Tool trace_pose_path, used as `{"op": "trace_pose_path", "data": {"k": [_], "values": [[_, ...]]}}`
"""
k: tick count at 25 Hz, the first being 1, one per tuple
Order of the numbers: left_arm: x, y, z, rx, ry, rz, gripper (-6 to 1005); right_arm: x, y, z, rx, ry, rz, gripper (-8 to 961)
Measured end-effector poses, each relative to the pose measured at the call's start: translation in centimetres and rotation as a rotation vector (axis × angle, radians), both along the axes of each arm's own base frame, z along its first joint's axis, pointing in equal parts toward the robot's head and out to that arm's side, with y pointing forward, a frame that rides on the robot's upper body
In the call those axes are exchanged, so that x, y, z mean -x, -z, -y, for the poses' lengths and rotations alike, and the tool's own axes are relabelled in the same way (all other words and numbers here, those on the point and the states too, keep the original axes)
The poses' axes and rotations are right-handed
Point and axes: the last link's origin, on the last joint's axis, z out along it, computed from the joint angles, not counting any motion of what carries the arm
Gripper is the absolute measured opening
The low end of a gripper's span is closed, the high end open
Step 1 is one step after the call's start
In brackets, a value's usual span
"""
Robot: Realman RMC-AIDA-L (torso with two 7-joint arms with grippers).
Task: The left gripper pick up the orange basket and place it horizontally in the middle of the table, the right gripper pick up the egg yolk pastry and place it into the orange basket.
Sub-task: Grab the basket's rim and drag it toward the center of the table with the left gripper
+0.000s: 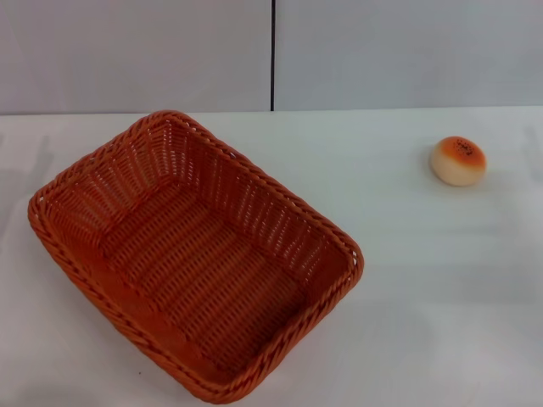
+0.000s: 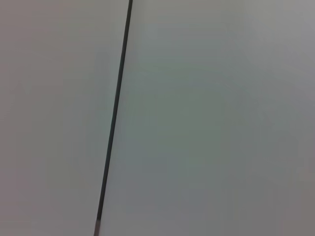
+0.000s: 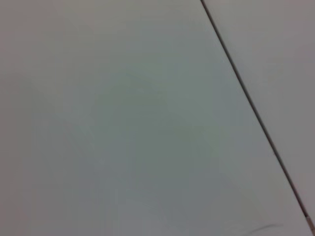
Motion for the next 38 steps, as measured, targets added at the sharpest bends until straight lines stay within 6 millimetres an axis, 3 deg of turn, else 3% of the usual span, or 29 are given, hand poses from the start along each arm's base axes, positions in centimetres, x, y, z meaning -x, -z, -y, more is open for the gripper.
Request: {"op": "trace_pose_path", "data": {"k": [12,21,22,24,27,30,33,34,38], "values": [[-0.2,1.0,0.0,0.054,0.008,0.002,729,-0.3,-0.3,0.1,-0.009,0.010,0.003,613],[-1.3,1.7,-0.8,0.127,0.064,0.011,730,0.0,-1.3,-1.6,-0.010,0.006,0.054,613],[-2.3,0.0,-2.3,0.209,0.138,0.011,730,0.0,-1.4,-1.7,-0.012,0.002,0.058,613],[-3.3,-1.2,-3.8,0.297,0.159,0.024,730,0.1,-1.7,-1.9,-0.017,-0.006,0.067,613],[-4.6,-2.1,-5.2,0.381,0.163,-0.010,730,0.2,-1.7,-2.0,-0.019,-0.007,0.069,613],[-7.4,-3.7,-7.0,0.516,0.164,-0.098,731,0.0,-1.9,-1.8,-0.023,-0.003,0.074,613],[-9.7,-5.0,-7.8,0.599,0.159,-0.174,731,-0.3,-1.9,-1.8,-0.017,0.016,0.077,614],[-11.4,-6.2,-8.0,0.657,0.146,-0.229,731,-0.5,-1.8,-1.8,-0.013,0.026,0.079,614],[-13.8,-8.0,-8.0,0.718,0.099,-0.332,731,-0.6,-1.9,-1.8,-0.015,0.032,0.078,614]]}}
